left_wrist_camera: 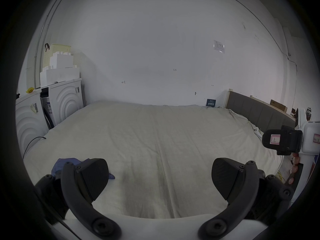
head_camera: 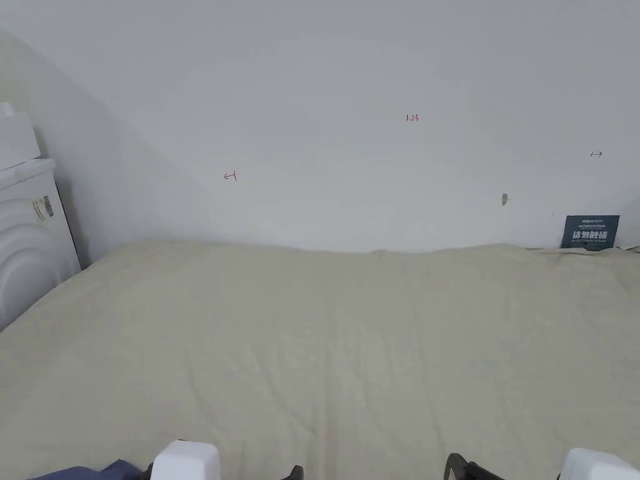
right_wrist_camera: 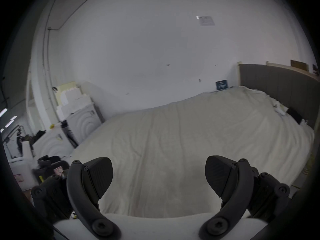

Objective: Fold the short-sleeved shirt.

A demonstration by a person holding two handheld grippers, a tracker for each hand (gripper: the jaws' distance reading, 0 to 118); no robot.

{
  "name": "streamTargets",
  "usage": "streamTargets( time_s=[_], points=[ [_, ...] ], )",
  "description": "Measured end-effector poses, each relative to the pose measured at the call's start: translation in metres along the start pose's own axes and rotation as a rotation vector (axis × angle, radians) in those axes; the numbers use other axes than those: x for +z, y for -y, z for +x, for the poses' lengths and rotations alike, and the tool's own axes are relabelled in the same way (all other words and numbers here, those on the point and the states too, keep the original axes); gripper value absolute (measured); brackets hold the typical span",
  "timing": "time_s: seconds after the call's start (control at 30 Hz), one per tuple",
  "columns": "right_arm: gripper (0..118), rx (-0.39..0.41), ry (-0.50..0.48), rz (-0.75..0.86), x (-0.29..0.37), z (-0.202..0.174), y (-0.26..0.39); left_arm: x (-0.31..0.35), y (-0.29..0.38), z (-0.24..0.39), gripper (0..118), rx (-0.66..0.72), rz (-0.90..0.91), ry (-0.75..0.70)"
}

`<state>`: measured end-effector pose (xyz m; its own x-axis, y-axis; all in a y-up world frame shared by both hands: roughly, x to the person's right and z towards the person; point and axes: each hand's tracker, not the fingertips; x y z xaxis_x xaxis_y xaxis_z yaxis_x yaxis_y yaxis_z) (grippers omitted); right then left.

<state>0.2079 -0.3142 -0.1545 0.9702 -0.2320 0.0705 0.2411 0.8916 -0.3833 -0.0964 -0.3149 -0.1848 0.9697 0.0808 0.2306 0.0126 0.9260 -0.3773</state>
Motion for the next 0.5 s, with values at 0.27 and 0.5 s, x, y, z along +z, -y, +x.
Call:
streamTargets(
  time_s=[0.27,0.5],
  points=[
    [108,0.125,0.012,-0.021,-0.006,-0.021,0.001,0.000,-0.005,0.003,118,-0.001,0.014,0.007],
    [108,0.040,0.011,0.019,-0.004,-0.012,0.004,0.003,-0.008,0.003,118,0.001,0.030,0.003]
  ],
)
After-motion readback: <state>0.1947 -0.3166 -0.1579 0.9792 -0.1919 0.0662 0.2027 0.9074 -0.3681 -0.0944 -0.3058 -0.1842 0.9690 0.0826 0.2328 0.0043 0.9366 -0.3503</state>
